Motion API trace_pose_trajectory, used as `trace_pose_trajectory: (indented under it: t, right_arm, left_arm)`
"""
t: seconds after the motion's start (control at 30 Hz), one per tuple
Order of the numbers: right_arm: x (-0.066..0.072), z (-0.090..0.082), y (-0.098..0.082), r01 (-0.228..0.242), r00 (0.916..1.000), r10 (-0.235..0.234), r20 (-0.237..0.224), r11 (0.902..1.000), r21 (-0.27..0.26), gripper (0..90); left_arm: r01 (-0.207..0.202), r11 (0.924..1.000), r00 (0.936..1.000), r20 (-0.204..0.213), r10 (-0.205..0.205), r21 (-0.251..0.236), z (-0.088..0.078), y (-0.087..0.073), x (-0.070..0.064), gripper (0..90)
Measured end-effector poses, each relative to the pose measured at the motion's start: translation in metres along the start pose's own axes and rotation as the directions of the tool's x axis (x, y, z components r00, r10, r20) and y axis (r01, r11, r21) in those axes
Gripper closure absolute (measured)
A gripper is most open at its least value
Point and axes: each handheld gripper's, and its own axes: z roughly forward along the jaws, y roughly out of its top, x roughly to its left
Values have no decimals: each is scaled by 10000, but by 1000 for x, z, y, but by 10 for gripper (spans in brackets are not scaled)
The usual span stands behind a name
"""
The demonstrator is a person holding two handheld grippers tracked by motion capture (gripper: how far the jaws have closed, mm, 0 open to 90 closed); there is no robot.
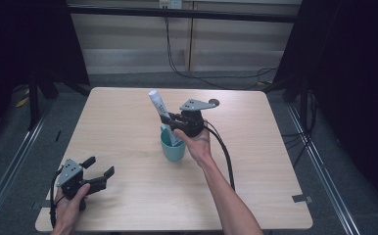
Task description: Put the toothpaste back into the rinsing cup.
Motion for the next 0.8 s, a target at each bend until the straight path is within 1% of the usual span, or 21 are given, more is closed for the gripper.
trace_pose_trajectory:
  t: [0.17, 0.23, 0.33, 0.37, 0.43, 0.5, 0.57, 0.63, 0.67, 0.7, 0.73, 0.77, 0.8]
  right_arm:
    - [-2, -3, -4, -61, 10000, 61, 10, 10000, 61, 756]
    - [-3, -3, -7, -114, 9999, 114, 61, 9999, 74, 756]
    - [-4, -2, -9, -150, 9999, 150, 20, 9998, 135, 756]
    - [-3, -2, -10, -149, 9999, 148, 63, 9997, 169, 755]
    - [-3, -1, -11, -108, 9999, 108, -8, 9998, 190, 755]
    - [-2, 1, -12, 5, 10000, -8, 55, 9991, 430, 752]
    - [-3, 1, -14, -45, 10000, 45, 4, 9992, 393, 737]
    - [-3, 0, -15, -71, 10000, 70, 45, 9992, 392, 727]
    - [-3, 0, -16, -67, 9999, 64, 85, 9992, 399, 724]
    - [-4, -1, -17, -76, 9999, 70, 96, 9982, 595, 729]
    - [-5, 0, -19, 9, 9998, -22, 187, 9976, 695, 732]
    - [-6, -2, -21, -141, 9998, 131, 179, 9983, 573, 733]
    - [-7, -2, -22, -185, 9997, 177, 143, 9983, 556, 733]
  left_arm:
    - [-42, 10000, 10000, -12, 42, 16, 0, 0, 0, 165]
    - [-25, 10000, 10000, -49, 25, -5, 0, 0, 0, 165]
    - [-56, 10000, 10000, -8, 56, 18, 0, 0, 0, 165]
    - [-16, 10000, 10000, -5, 16, 11, 0, 0, 0, 164]
    - [11, 10000, 10000, -32, -11, -11, 0, 0, 0, 164]
    - [-106, 9999, 9999, -15, 106, 16, 0, 0, -1, 165]
    - [-96, 10000, 10000, -18, 96, 8, 0, 0, -1, 165]
    - [-94, 10000, 9999, -77, 94, 23, 0, 0, 0, 165]
    - [-121, 9999, 9999, -28, 122, 23, 0, 0, 0, 165]
    - [-147, 9999, 9999, -37, 147, 21, 0, 0, -1, 165]
    - [-134, 9999, 9999, -21, 134, 24, 0, 0, -1, 165]
    - [-133, 9999, 9999, -21, 133, 18, 0, 0, -1, 165]
    - [-94, 10000, 9999, -54, 94, 25, 0, 0, 0, 165]
